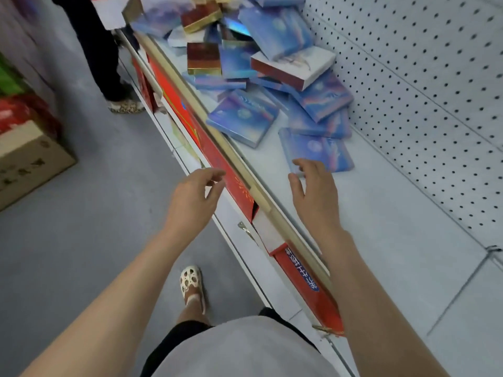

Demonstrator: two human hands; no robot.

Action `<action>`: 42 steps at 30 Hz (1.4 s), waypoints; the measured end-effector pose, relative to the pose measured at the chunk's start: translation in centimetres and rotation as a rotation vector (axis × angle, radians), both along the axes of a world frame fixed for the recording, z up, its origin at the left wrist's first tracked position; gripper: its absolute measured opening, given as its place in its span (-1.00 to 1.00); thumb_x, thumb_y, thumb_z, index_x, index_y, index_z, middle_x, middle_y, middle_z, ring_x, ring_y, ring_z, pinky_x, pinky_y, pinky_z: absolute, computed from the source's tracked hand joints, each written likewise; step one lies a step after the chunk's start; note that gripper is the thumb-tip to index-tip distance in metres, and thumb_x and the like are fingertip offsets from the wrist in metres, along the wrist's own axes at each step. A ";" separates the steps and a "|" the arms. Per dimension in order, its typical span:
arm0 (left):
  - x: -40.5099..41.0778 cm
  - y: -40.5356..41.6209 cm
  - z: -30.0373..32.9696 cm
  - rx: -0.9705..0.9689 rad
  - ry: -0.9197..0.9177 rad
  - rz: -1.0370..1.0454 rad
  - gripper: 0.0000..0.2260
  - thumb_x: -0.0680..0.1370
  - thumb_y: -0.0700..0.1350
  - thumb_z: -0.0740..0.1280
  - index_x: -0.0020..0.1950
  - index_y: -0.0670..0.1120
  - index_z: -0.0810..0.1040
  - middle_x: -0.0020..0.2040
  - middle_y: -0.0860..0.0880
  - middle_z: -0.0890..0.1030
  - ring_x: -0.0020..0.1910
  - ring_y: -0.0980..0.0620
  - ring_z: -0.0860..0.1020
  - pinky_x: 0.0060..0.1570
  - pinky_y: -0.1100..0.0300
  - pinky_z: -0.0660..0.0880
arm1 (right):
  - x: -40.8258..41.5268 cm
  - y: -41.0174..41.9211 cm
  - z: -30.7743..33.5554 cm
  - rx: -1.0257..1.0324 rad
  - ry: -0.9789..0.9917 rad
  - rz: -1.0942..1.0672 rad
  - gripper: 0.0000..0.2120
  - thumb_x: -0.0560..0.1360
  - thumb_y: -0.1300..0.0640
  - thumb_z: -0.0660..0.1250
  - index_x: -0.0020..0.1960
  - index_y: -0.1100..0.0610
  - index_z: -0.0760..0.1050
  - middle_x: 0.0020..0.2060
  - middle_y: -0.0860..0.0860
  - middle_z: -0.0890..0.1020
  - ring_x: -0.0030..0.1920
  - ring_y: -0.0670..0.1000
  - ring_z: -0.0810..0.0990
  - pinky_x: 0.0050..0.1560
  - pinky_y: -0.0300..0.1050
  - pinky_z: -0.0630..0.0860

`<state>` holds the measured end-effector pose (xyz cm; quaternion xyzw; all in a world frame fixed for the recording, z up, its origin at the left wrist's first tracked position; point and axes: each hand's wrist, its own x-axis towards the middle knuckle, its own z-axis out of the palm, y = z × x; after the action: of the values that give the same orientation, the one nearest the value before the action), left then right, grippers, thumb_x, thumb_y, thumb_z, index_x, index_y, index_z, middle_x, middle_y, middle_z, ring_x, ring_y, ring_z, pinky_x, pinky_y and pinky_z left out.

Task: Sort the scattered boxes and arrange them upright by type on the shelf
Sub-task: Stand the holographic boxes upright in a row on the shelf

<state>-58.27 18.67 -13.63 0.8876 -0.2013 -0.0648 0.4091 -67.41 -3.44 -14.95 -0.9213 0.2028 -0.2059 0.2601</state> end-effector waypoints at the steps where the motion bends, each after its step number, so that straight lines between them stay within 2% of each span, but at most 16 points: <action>1: 2.5 -0.2 0.0 0.014 -0.002 -0.039 -0.78 0.61 -0.09 0.28 0.23 0.01 0.58 0.08 0.09 0.61 0.01 0.11 0.55 0.08 0.12 0.50 | 2.1 -0.2 -0.1 0.007 0.011 -0.036 -0.66 0.57 0.03 0.20 0.28 0.14 0.50 0.11 0.09 0.56 0.08 0.15 0.53 0.12 0.11 0.48; 5: 11.3 -1.2 -0.1 0.127 -0.079 -0.209 -0.77 0.60 -0.07 0.29 0.24 0.03 0.57 0.10 0.05 0.59 0.10 0.00 0.52 0.11 0.09 0.45 | 8.2 -1.1 -0.2 0.004 0.088 -0.232 -0.58 0.57 -0.02 0.21 0.31 0.20 0.47 0.14 0.15 0.58 0.16 0.21 0.51 0.17 0.13 0.44; 9: 18.2 -3.7 -0.4 0.172 -0.167 -0.333 -0.72 0.55 -0.11 0.36 0.26 -0.07 0.58 0.18 -0.09 0.59 0.12 -0.15 0.53 0.18 0.06 0.40 | 10.6 -2.6 -0.9 0.049 0.214 -0.442 -0.55 0.55 0.08 0.36 0.37 0.24 0.42 0.23 0.23 0.55 0.25 0.27 0.47 0.25 0.12 0.36; 11: 20.7 -5.2 -0.6 0.220 -0.177 -0.367 -0.68 0.54 -0.11 0.36 0.29 -0.11 0.56 0.20 -0.14 0.58 0.12 -0.21 0.52 0.19 0.03 0.40 | 10.7 -3.6 -1.2 0.056 0.274 -0.566 -0.49 0.50 0.08 0.41 0.36 0.29 0.42 0.20 0.30 0.53 0.23 0.32 0.48 0.24 0.18 0.39; 13: 22.8 -6.7 -1.3 0.280 -0.192 -0.400 -0.64 0.53 -0.08 0.36 0.31 -0.15 0.54 0.21 -0.18 0.58 0.13 -0.27 0.52 0.20 -0.02 0.42 | 10.5 -4.9 -1.5 0.063 0.377 -0.704 -0.43 0.46 0.01 0.44 0.35 0.29 0.40 0.17 0.31 0.51 0.21 0.33 0.48 0.17 0.21 0.45; 16: 24.6 -8.7 -2.2 0.411 -0.225 -0.477 -0.59 0.53 0.04 0.35 0.29 -0.15 0.49 0.23 -0.19 0.55 0.10 -0.31 0.50 0.14 -0.08 0.45 | 10.3 -7.1 -1.6 0.136 0.565 -0.804 -0.21 0.39 -0.24 0.46 0.40 0.21 0.31 0.24 0.22 0.44 0.29 0.27 0.41 0.17 0.15 0.43; 19: 25.2 -10.3 -2.4 0.536 -0.200 -0.493 -0.43 0.49 0.20 0.34 0.35 -0.12 0.38 0.32 -0.20 0.46 0.10 -0.31 0.49 0.10 -0.07 0.44 | 10.0 -9.2 -1.2 0.237 0.673 -0.787 -0.09 0.30 -0.40 0.44 0.39 0.17 0.27 0.24 0.18 0.42 0.32 0.24 0.37 0.21 0.13 0.39; 22: 25.5 -11.6 -2.4 0.562 -0.158 -0.493 -0.32 0.46 0.27 0.34 0.42 -0.10 0.29 0.30 -0.24 0.46 0.18 -0.29 0.45 0.17 -0.05 0.41 | 10.0 -10.1 -1.3 0.274 0.733 -0.777 -0.05 0.28 -0.43 0.44 0.39 0.18 0.25 0.24 0.19 0.40 0.28 0.26 0.41 0.20 0.09 0.39; 25: 25.9 -12.9 -2.2 0.531 -0.089 -0.522 -0.18 0.42 0.22 0.43 0.53 -0.06 0.11 0.36 -0.26 0.37 0.31 -0.29 0.38 0.24 -0.09 0.40 | 10.3 -10.2 -1.5 0.238 0.800 -0.829 -0.05 0.26 -0.49 0.39 0.28 0.24 0.30 0.19 0.20 0.45 0.21 0.24 0.44 0.06 0.01 0.33; 28: 26.4 -14.0 -2.1 0.503 0.013 -0.570 0.02 0.40 0.15 0.48 0.58 -0.02 -0.17 0.47 -0.30 0.21 0.44 -0.27 0.24 0.31 -0.10 0.35 | 10.2 -10.1 -1.4 0.350 0.815 -0.899 -0.01 0.20 -0.53 0.40 0.26 0.25 0.35 0.18 0.19 0.49 0.23 0.23 0.43 0.00 -0.01 0.26; 31: 27.3 -14.4 -2.2 0.446 0.096 -0.593 0.08 0.40 0.11 0.50 0.58 -0.09 -0.24 0.48 -0.30 0.24 0.45 -0.24 0.23 0.35 -0.02 0.28 | 9.5 -9.7 -0.2 0.428 0.795 -0.944 -0.15 0.21 -0.51 0.41 0.14 0.18 0.44 0.09 0.15 0.55 0.18 0.21 0.49 0.03 -0.03 0.35; 34: 28.4 -14.3 -2.4 0.364 0.160 -0.609 -0.02 0.44 0.11 0.47 0.59 -0.07 -0.15 0.47 -0.20 0.30 0.41 -0.21 0.32 0.27 0.00 0.33 | 8.8 -7.9 1.2 0.642 0.538 -1.073 -0.40 0.31 -0.31 0.50 -0.06 0.21 0.48 -0.20 0.11 0.56 -0.17 0.14 0.55 -0.19 -0.11 0.40; 36: 29.0 -14.2 -2.3 0.315 0.188 -0.646 -0.15 0.47 0.07 0.46 0.58 -0.04 0.00 0.43 -0.15 0.35 0.37 -0.19 0.37 0.20 0.03 0.37 | 8.7 -6.0 1.8 0.807 0.149 -1.189 -0.57 0.34 -0.08 0.58 -0.22 0.23 0.48 -0.39 0.11 0.48 -0.39 0.08 0.42 -0.39 -0.17 0.35; 38: 29.3 -14.3 -2.4 0.236 0.219 -0.696 -0.31 0.48 -0.02 0.45 0.51 -0.08 0.19 0.36 -0.11 0.43 0.30 -0.15 0.43 0.12 0.08 0.38 | 9.1 -3.8 2.0 0.994 -0.382 -1.288 -0.75 0.37 0.18 0.56 -0.23 0.25 0.50 -0.35 0.12 0.46 -0.42 0.02 0.40 -0.49 -0.25 0.35; 40: 29.6 -14.3 -2.6 0.134 0.306 -0.733 -0.47 0.51 -0.12 0.41 0.43 -0.11 0.30 0.29 -0.09 0.50 0.25 -0.11 0.48 0.13 0.10 0.42 | 10.2 -1.7 2.2 1.238 -0.831 -1.331 -0.89 0.45 0.32 0.45 -0.18 0.22 0.52 -0.28 0.09 0.54 -0.37 -0.04 0.54 -0.40 -0.26 0.49; 42: 29.8 -13.9 -2.8 0.068 0.422 -0.753 -0.56 0.56 -0.16 0.35 0.40 -0.13 0.30 0.23 -0.07 0.53 0.21 -0.10 0.51 0.17 0.07 0.44 | 11.6 0.5 2.0 1.356 -0.958 -1.320 -0.87 0.52 0.34 0.35 -0.10 0.14 0.52 -0.20 0.06 0.58 -0.25 -0.01 0.60 -0.30 -0.16 0.56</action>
<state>-28.51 4.77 -16.46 0.7325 -0.4208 -0.3964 0.3595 -55.85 -2.94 -12.91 -0.1136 0.6118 -0.4918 0.6090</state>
